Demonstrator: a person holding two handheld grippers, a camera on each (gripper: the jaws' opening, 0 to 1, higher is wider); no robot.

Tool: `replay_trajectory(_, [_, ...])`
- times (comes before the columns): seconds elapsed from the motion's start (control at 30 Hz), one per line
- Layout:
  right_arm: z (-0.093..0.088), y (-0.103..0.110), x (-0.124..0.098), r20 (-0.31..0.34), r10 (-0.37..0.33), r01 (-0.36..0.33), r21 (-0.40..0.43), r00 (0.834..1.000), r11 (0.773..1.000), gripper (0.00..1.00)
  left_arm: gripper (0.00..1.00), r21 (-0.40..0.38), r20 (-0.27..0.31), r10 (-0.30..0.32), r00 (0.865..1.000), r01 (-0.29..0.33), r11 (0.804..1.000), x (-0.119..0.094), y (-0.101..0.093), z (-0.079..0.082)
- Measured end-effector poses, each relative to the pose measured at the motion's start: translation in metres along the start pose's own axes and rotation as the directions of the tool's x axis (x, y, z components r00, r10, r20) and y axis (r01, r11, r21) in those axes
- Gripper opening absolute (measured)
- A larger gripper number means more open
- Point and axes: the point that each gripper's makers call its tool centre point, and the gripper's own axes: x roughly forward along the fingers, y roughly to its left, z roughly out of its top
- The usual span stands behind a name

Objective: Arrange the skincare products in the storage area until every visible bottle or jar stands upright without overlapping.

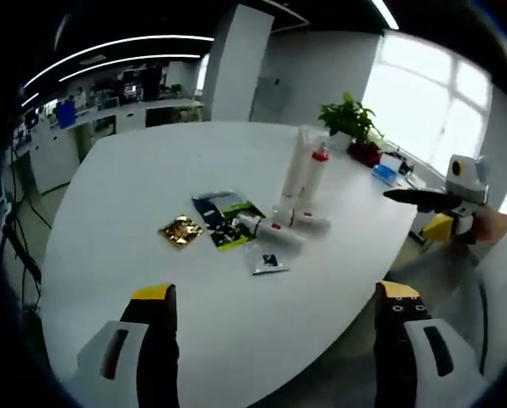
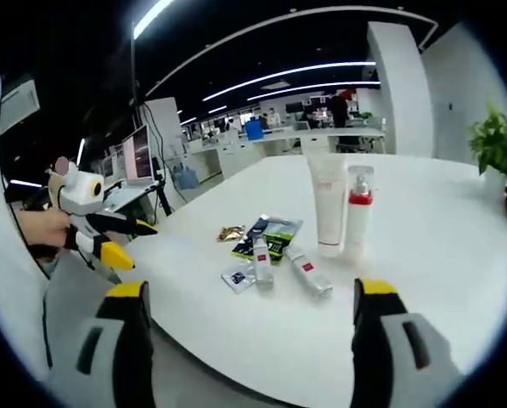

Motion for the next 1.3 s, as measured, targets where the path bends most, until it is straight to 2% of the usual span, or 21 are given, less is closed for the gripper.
replay_trajectory(0.2, [0.000,-0.004,0.000,0.009,-0.014,0.014,0.003,1.000,1.000,1.00,0.95,-0.011,0.031,0.012,0.999,-0.012,1.000,-0.006,-0.001,0.000])
replay_trajectory(0.5, [0.002,-0.009,-0.002,0.035,-0.022,0.022,0.023,0.999,0.999,1.00,0.95,-0.016,0.045,0.039,0.998,-0.038,0.999,-0.007,0.005,-0.006])
replay_trajectory(0.63, [0.002,-0.010,-0.001,0.035,-0.026,0.025,0.025,0.999,0.999,0.99,0.94,-0.003,0.062,0.040,0.997,-0.040,0.999,-0.007,0.004,-0.002])
replay_trajectory(0.87, [0.001,-0.011,-0.002,0.031,-0.032,0.031,0.023,0.999,0.999,0.99,0.94,0.021,0.048,0.039,0.998,-0.040,0.999,-0.006,0.002,-0.005])
replay_trajectory(1.03, [-0.003,-0.009,0.000,0.001,-0.024,0.024,0.022,1.000,0.999,0.97,0.93,0.027,0.053,0.047,0.997,-0.048,0.998,-0.007,0.003,-0.004])
replay_trajectory(1.3, [-0.012,-0.005,0.004,-0.082,-0.017,0.016,-0.011,0.996,1.000,0.95,0.93,0.018,0.072,0.050,0.996,-0.052,0.998,-0.010,0.004,-0.002])
